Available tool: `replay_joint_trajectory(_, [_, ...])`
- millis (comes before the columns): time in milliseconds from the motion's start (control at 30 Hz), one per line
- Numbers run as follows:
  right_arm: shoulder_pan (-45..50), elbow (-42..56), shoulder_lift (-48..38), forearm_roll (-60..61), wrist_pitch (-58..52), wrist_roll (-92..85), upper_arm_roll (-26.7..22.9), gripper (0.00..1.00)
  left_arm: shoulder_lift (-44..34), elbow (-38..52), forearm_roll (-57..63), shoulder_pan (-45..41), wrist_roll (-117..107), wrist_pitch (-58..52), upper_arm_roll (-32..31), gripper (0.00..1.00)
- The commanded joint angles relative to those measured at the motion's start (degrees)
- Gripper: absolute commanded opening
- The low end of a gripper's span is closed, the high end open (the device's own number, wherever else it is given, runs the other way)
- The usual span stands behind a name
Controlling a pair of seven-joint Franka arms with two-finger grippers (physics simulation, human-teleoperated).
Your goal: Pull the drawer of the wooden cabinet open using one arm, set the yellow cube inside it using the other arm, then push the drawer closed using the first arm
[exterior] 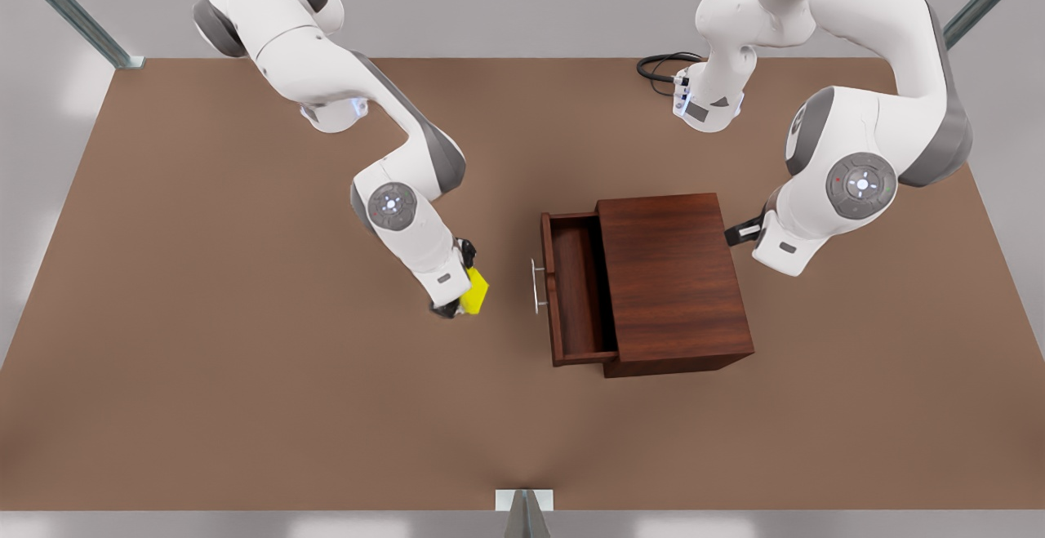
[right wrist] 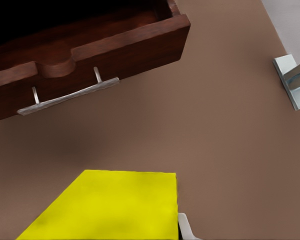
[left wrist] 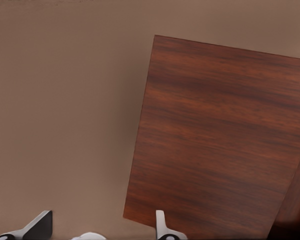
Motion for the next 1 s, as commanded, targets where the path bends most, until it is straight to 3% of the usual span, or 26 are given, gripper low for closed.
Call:
replay_joint_trajectory(0, [1.73,2.50,0.86,0.99,-2.19,-4.34,0.70,0.48,0.01,0.02,0.03,0.00,24.45,0.20,-0.02,1.00])
replay_joint_trajectory(500, [14.65,14.72,12.90,2.57,3.70,-3.46,0.96,0.48,-0.26,0.46,-0.23,0.36,24.45,0.11,-0.19,1.00])
replay_joint_trajectory(900, [15.89,16.56,15.89,2.75,6.42,-2.32,0.96,0.49,-0.17,0.46,-0.23,0.27,24.45,0.20,-0.19,1.00])
replay_joint_trajectory(933, [15.98,16.39,15.89,2.75,6.42,-1.27,0.96,0.70,-0.17,0.46,-0.23,0.27,24.45,0.20,-0.19,1.00])
replay_joint_trajectory(967, [16.15,16.39,15.89,2.66,6.42,-0.56,0.96,1.00,-0.17,0.54,-0.15,0.27,24.45,0.20,-0.19,1.00])
